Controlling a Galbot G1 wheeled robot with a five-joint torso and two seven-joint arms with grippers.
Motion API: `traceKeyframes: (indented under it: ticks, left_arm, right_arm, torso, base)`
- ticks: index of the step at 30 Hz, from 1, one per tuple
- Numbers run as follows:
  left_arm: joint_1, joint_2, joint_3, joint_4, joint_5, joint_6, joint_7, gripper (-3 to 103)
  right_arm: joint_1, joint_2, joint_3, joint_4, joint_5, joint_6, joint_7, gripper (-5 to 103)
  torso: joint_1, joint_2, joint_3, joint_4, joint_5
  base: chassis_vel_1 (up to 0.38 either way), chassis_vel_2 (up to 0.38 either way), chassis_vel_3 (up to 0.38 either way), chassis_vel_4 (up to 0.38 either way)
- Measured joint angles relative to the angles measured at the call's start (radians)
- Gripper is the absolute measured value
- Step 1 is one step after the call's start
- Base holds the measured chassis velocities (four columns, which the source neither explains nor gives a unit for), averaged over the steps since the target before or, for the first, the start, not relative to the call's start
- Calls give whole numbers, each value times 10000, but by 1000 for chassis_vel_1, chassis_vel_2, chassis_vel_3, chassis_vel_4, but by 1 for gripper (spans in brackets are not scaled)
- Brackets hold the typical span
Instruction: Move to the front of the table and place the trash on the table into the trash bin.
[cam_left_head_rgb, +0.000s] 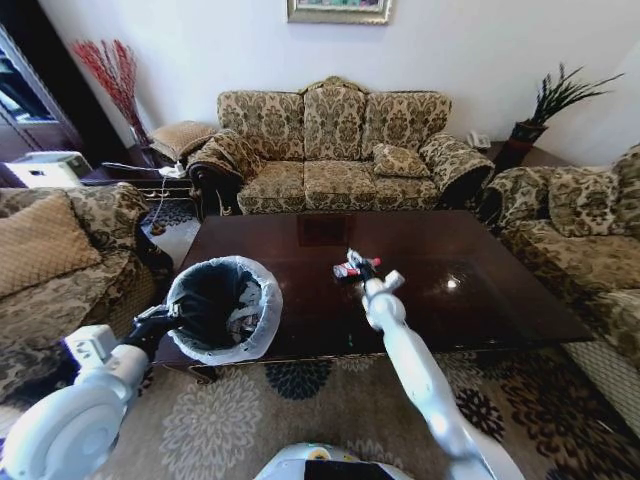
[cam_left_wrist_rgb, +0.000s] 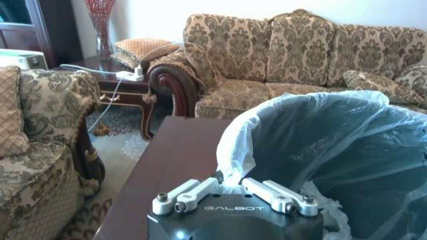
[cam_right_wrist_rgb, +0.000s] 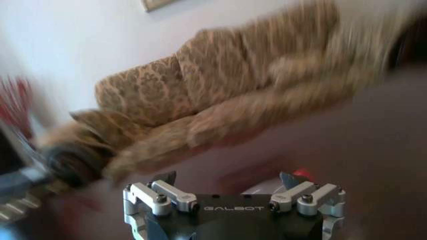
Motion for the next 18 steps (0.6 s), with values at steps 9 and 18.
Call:
traceKeyframes:
  ticks: [9, 18]
  left_arm:
    - [-297, -346, 883, 117, 456, -127, 132, 0]
    - [-379, -305, 1182, 274, 558, -233, 186, 0]
  right_arm:
    - [1538, -3072, -875, -236, -367, -498, 0, 100]
    - [2514, -2947, -2488, -2695, -1627, 2238, 0, 100]
  torso:
    - [7, 1, 1, 10, 4]
    - [2, 1, 1, 4, 0]
  base:
    - [0, 0, 0, 0]
    - [0, 0, 0, 0]
